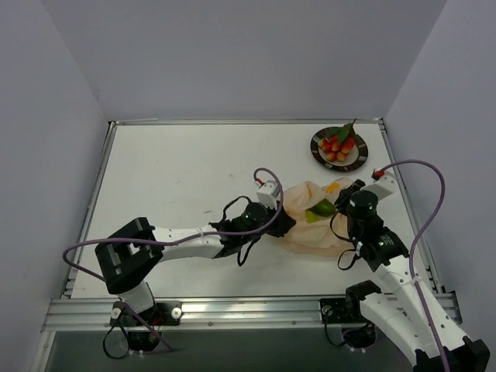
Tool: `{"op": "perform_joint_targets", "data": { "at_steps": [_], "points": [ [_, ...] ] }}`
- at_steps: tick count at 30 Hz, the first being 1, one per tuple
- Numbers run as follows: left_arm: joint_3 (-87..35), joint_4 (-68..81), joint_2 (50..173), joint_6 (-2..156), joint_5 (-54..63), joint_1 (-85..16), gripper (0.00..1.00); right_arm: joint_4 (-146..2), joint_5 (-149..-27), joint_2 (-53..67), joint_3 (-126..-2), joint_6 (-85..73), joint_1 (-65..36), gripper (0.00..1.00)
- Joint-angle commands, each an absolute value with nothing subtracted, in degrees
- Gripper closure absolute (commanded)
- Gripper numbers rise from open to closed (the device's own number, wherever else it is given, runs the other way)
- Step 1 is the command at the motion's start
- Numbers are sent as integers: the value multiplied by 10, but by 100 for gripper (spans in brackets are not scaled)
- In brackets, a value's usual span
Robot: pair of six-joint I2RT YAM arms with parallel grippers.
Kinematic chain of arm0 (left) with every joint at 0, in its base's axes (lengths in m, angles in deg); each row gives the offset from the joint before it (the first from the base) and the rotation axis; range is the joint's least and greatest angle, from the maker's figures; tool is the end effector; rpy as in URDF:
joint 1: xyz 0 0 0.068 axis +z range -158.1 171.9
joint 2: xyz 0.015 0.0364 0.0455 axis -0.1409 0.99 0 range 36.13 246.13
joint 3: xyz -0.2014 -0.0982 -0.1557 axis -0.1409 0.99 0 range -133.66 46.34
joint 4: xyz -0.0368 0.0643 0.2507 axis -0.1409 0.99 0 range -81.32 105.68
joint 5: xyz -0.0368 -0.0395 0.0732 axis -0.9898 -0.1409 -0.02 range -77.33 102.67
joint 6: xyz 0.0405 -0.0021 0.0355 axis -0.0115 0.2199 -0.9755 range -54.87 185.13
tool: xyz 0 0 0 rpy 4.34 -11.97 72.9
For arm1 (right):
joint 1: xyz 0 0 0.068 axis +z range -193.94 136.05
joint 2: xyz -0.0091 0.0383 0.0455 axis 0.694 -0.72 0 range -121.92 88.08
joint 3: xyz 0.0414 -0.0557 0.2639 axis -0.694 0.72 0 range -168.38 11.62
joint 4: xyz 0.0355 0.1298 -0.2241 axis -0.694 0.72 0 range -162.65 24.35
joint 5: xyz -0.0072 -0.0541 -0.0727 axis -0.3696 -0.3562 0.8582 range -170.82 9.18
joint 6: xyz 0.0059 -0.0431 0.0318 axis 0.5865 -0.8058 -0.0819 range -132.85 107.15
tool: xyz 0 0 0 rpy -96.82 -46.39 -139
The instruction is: Take the fake fruits out of the plastic bag
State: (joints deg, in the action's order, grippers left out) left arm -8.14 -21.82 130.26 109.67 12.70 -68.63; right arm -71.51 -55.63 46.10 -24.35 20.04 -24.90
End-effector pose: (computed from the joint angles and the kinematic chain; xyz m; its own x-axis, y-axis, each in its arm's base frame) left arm 0.1840 -0.3256 0.2493 -0.6662 -0.2468 -0.7037 0.5655 0.4481 -0.6924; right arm 0.1742 0.0440 0.3109 -0.0424 0.5052 -0.8620 0.1512 0.8561 0.4943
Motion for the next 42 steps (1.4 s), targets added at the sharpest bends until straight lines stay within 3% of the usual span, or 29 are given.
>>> {"op": "perform_joint_targets", "data": {
  "at_steps": [1,6,12,25,28,32,33,35,42],
  "points": [
    [-47,-244,1308,1124,144,-683,98,-675,-654,469,-202,223,-251,79],
    [-9,-246,1285,1100,178,-683,98,-674,-741,504,-180,213,-222,81],
    [14,-264,1282,1099,193,-683,98,-672,-744,494,-173,228,-166,89],
    [6,-285,1286,1077,186,-682,98,-720,-706,323,-194,197,-118,82],
    [12,-282,1289,1064,189,-681,98,-751,-726,278,-192,192,-115,75],
    [20,-284,1291,1052,192,-680,98,-766,-713,286,-184,189,-112,49],
    [20,-284,1292,1049,193,-680,98,-766,-709,288,-184,184,-112,35],
    [22,-284,1297,1047,192,-680,98,-763,-704,284,-182,183,-112,27],
    [24,-277,1296,1047,190,-673,98,-765,-676,219,-194,181,-113,24]
  ]
}}
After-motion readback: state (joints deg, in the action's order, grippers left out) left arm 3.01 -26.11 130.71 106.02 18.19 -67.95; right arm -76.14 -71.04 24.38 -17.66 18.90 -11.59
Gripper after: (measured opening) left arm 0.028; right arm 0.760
